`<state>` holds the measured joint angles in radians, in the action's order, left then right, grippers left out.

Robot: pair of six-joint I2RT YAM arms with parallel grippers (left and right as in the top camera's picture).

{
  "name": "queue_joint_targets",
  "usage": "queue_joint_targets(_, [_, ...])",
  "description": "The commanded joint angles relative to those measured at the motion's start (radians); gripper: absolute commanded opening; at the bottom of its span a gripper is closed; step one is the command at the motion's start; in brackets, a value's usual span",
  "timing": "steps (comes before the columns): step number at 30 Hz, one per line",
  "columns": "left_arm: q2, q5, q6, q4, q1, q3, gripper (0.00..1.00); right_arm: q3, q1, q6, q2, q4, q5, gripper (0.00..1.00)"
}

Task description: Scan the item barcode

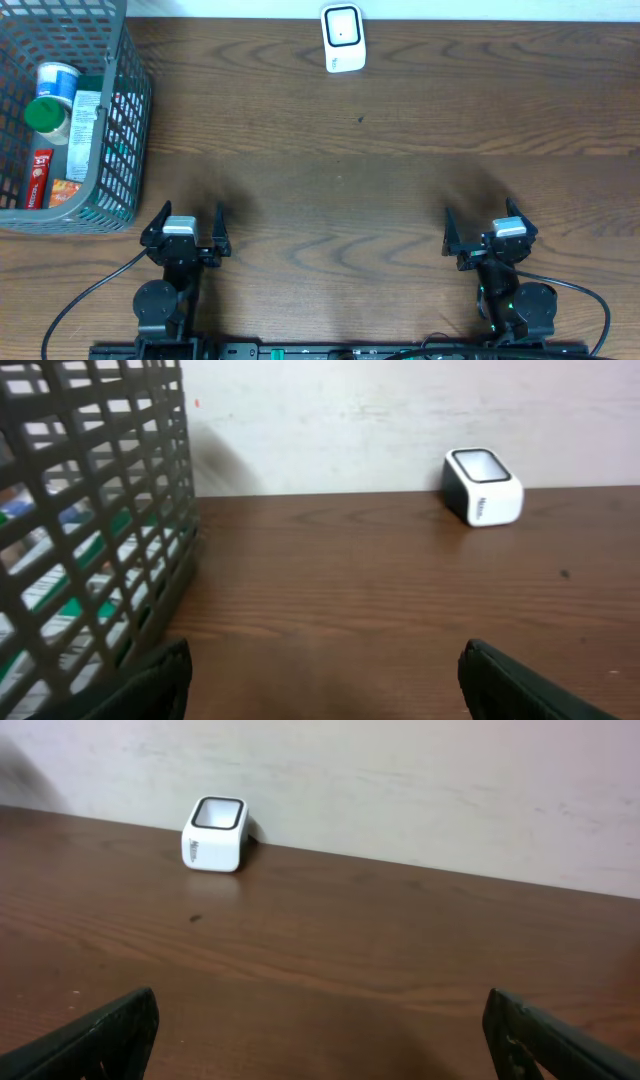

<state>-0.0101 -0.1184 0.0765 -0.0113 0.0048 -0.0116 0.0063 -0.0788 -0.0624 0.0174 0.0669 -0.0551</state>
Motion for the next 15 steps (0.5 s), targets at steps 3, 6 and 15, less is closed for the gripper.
queue_joint_targets(3, [0.005,-0.163,-0.101,-0.046,0.000,-0.046,0.86,-0.001,0.008,0.005,-0.004,0.004,0.002,0.99])
queue_joint_targets(6, [0.001,-0.166,-0.182,-0.096,0.000,-0.133,0.86,-0.001,0.008,0.005,-0.004,0.004,0.002,0.99])
queue_joint_targets(15, [-0.215,-0.166,-0.222,-0.396,0.000,-0.593,0.86,-0.001,0.008,0.005,-0.004,0.004,0.002,0.99])
